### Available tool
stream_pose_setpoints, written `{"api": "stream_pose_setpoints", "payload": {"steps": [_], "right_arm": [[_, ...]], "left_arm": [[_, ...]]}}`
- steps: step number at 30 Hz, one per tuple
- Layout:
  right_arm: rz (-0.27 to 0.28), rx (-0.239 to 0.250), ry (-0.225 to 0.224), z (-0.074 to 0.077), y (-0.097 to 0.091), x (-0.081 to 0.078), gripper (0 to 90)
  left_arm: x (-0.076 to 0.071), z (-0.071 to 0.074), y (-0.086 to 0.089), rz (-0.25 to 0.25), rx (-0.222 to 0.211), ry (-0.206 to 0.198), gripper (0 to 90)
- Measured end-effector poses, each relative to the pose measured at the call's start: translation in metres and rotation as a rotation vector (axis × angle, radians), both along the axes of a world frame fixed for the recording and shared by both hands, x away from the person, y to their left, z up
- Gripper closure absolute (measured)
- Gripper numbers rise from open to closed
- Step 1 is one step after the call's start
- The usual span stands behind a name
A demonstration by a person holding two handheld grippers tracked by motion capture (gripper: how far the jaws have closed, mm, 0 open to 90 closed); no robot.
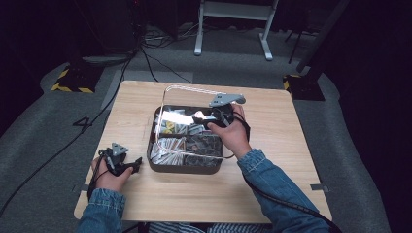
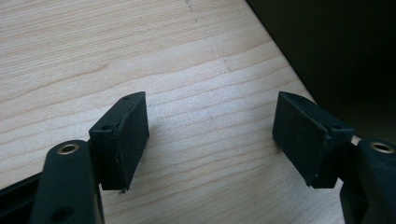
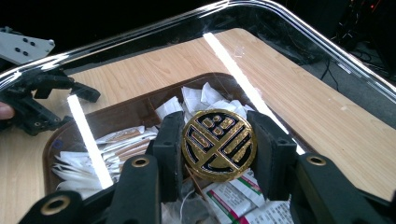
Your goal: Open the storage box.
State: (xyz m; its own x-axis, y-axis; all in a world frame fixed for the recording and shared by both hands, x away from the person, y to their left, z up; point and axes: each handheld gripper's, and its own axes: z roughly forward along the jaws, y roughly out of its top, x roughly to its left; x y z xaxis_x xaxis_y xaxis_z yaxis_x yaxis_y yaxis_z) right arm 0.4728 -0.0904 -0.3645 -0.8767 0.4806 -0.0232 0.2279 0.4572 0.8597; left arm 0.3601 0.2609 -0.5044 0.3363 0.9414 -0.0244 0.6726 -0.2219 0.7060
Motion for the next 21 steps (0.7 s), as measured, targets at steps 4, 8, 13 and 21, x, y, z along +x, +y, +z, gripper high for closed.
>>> {"api": "stream_pose_setpoints", "payload": {"steps": [4, 8, 13, 21], "right_arm": [[-0.002, -0.011, -0.007, 0.005, -0.013, -0.003, 58.8], [-0.002, -0.013, -0.010, 0.008, -0.028, -0.004, 58.9], [-0.023, -0.018, -0.014, 0.013, -0.049, -0.005, 58.8], [-0.060, 0.014, -0.015, 0.018, -0.085, -0.002, 58.8]], "left_arm": [[0.000, 0.000, 0.000, -0.003, -0.002, 0.004, 26.9], [0.000, 0.000, 0.000, -0.003, -0.002, 0.004, 26.9], [0.000, 0.000, 0.000, -0.003, -0.002, 0.004, 26.9], [-0.001, 0.000, 0.000, -0.006, -0.001, 0.002, 26.9]]}}
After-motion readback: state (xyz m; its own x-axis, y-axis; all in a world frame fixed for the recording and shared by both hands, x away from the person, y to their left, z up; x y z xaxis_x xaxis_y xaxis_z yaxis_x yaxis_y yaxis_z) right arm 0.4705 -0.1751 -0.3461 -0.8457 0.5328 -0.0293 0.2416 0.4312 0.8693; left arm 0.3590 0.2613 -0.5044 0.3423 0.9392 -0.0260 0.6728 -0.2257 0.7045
